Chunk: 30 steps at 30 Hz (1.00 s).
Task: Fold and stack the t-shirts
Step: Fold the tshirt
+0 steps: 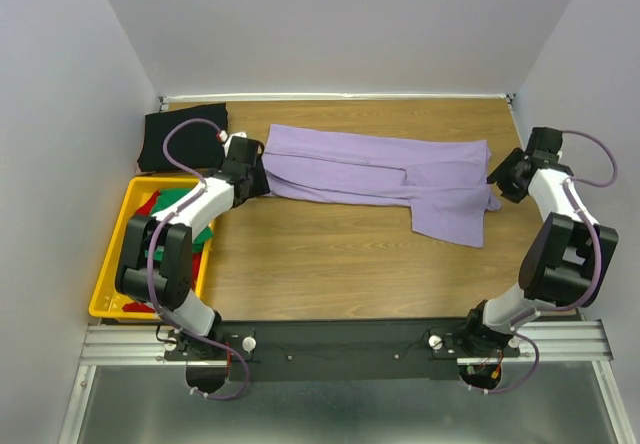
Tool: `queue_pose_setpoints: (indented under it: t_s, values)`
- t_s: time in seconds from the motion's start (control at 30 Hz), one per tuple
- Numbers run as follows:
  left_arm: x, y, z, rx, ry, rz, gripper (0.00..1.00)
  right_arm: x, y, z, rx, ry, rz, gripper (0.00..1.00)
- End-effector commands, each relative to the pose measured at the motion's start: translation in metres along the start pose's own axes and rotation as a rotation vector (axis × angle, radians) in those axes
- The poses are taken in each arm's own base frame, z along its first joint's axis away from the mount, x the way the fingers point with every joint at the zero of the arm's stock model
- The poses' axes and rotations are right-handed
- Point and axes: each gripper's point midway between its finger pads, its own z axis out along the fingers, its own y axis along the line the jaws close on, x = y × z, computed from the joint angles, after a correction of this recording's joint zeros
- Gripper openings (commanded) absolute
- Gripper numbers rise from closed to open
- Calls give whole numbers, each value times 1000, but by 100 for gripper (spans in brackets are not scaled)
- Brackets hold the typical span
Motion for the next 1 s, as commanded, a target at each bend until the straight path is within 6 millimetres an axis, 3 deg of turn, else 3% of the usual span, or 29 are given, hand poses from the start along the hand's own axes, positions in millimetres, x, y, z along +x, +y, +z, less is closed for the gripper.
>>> queue_pose_setpoints:
  t_s: [0.0, 0.13, 0.4, 0.6, 0.73, 0.97]
  values:
    - [19, -6, 5, 73, 12, -159, 67, 28, -3, 4, -18, 23, 49, 56]
    - [22, -11, 8, 124, 9, -300, 65, 34, -5, 4, -44, 0, 85, 56]
    - [9, -24, 17, 195, -30, -420, 65, 32, -19, 8, -117, -29, 244, 65]
    - [18, -22, 32, 163, 1, -471, 62, 32, -33, 12, -109, -54, 286, 70]
    - [15, -25, 35, 176, -12, -499, 56, 42, -46, 24, -102, -23, 351, 69]
    - [18, -22, 40, 156, -13, -499, 55, 43, -46, 34, -132, -23, 403, 66]
